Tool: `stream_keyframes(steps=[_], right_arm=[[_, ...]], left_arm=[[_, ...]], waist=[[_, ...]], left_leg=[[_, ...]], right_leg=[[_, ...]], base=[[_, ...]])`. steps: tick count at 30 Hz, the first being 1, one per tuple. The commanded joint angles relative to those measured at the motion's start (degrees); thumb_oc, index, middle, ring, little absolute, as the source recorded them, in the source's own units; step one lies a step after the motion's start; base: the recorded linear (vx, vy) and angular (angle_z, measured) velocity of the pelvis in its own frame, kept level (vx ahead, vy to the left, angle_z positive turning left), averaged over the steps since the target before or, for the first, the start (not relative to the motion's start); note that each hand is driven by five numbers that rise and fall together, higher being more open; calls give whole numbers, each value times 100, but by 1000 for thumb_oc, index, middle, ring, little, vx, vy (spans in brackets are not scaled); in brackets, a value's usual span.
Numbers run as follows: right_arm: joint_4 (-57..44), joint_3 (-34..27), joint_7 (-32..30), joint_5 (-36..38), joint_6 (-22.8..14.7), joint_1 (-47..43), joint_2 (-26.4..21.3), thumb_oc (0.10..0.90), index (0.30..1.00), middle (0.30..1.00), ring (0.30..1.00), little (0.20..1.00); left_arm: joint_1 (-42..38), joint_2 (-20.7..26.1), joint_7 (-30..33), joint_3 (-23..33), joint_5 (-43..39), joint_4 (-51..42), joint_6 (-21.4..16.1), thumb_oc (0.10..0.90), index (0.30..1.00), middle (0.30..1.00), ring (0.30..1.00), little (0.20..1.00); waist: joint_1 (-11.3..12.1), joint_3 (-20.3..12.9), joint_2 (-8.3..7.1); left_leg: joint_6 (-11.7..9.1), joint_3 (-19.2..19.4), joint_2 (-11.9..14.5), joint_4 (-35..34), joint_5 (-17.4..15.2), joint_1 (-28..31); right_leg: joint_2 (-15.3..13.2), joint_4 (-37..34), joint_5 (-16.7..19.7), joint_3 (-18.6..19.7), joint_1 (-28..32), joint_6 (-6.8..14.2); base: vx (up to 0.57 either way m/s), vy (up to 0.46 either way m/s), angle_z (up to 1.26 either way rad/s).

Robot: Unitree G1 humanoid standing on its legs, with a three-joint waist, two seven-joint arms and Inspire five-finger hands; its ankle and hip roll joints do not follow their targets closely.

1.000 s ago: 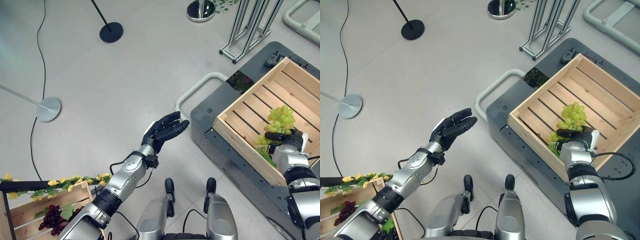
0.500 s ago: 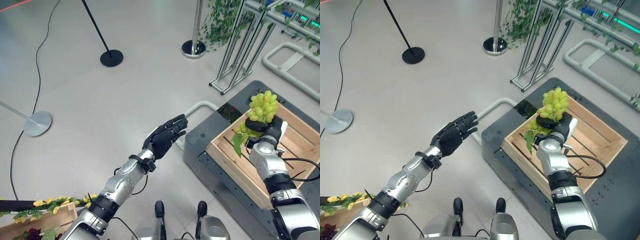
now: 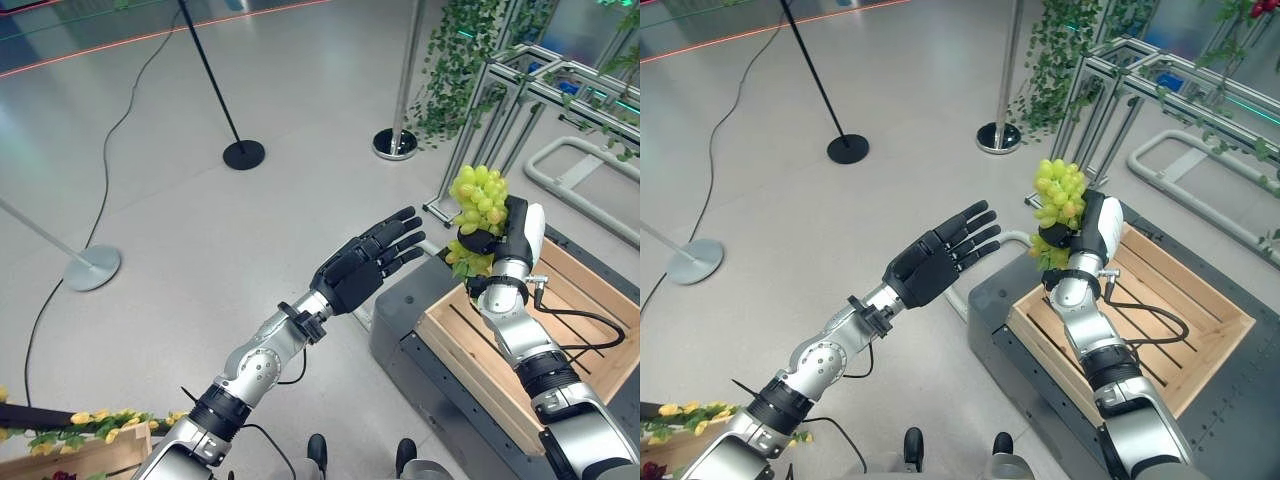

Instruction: Pick up the fruits from the basket on one side to the basket on the other side

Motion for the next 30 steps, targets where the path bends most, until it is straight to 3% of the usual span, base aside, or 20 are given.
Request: stream_keyframes(steps=[1,2,4,5,9,12,14,16,17,19,23,28,30], right_arm=[[-394,439,-101,-1397,-961,-1126,-571,400,300,300,300,300],[-493,645,-66,-1978,-1037,-1153,-863,400,300,300,300,300],[-576,766,-106,-2253,-1097,-1097,-1150,400,300,300,300,300],[-588,881,-212,-2661,-1240,-1002,-1463,400,300,300,300,300],[-839,949,-23,-3216,-1484,-918,-2040,400,300,300,300,300],[-840,1188,260,-3206,-1668,-1174,-2182,400,300,300,300,300],[-996,1303,554,-3206,-1742,-1196,-2343,400,300,300,300,300],[-1114,1243,668,-3217,-1775,-957,-2642,400,300,300,300,300],[-1111,1240,659,-3231,-1792,-880,-2733,400,300,300,300,300],[-948,1503,661,-3286,-1869,-1102,-2769,400,300,300,300,300],[-1148,1696,768,-3264,-1861,-1201,-2870,400,300,300,300,300],[-1514,1792,1179,-3128,-1770,-1393,-3016,400,300,300,300,300],[-1475,1743,1209,-3119,-1676,-1453,-3063,400,300,300,300,300]], left_arm=[[-350,-258,-550,148,-697,-67,-115,800,900,900,900,900],[-299,-166,-863,108,-747,54,-69,800,900,900,900,900],[-219,-79,-1074,55,-778,49,-7,800,900,900,900,900],[-177,15,-1302,-60,-862,111,39,800,900,900,900,900],[-340,-30,-1457,-254,-915,329,-31,800,900,900,900,900],[-417,-233,-1302,-225,-1117,580,-108,800,900,900,900,900],[-450,-373,-1304,-160,-1196,816,-214,800,900,900,900,900],[-448,-496,-1401,-164,-1161,954,-104,800,900,900,900,900],[-456,-558,-1458,-237,-1169,1047,-116,800,900,900,900,900],[-543,-709,-1403,-423,-1233,1258,-271,800,900,900,900,900],[-681,-894,-1310,-288,-1420,1521,-150,800,900,900,900,900],[-591,-730,-692,-343,-496,1434,-577,800,900,900,900,900],[-667,-422,-99,-345,491,1435,-862,800,900,900,900,900]], waist=[[251,-952,-182],[209,-914,-191],[148,-846,-212],[35,-800,-254],[-209,-808,-380],[-138,-861,-482],[-116,-891,-567],[-219,-940,-678],[-257,-951,-710],[-291,-990,-671],[-359,-1089,-592],[-384,-1214,-545],[-371,-1247,-520]], left_leg=[[84,-373,-222,179,-341,-87],[196,-531,-290,199,-286,-133],[244,-750,-333,228,-245,-173],[264,-1039,-357,228,-203,-205],[201,-1527,-334,224,-256,-295],[49,-1524,-206,221,-209,-384],[-62,-1323,-145,388,-221,-499],[-164,-686,-69,955,-368,-710],[-201,-581,-43,1133,-434,-805],[-237,-422,78,710,-295,-704],[-252,-462,135,166,-74,-525],[-258,-337,126,33,-151,-370],[-239,-332,125,4,-178,-313]], right_leg=[[-259,862,-59,26,-220,-114],[-280,1773,75,168,-622,-16],[-184,2246,195,520,-966,-10],[22,2133,214,953,-1101,-59],[385,991,146,1793,-930,-234],[376,672,139,1615,-742,-242],[400,422,156,1469,-580,-291],[326,227,199,1201,-493,-329],[293,193,223,1085,-483,-339],[247,152,228,801,-478,-289],[243,97,202,729,-455,-249],[169,20,195,665,-429,-174],[169,7,177,666,-391,-158]], base=[[-5,60,36],[-10,26,43],[2,-80,64],[22,-203,77],[37,-252,123],[14,-214,134],[28,-159,53],[-22,-86,33],[-45,-30,97],[-19,22,97],[20,58,9],[32,50,0],[48,24,0]])
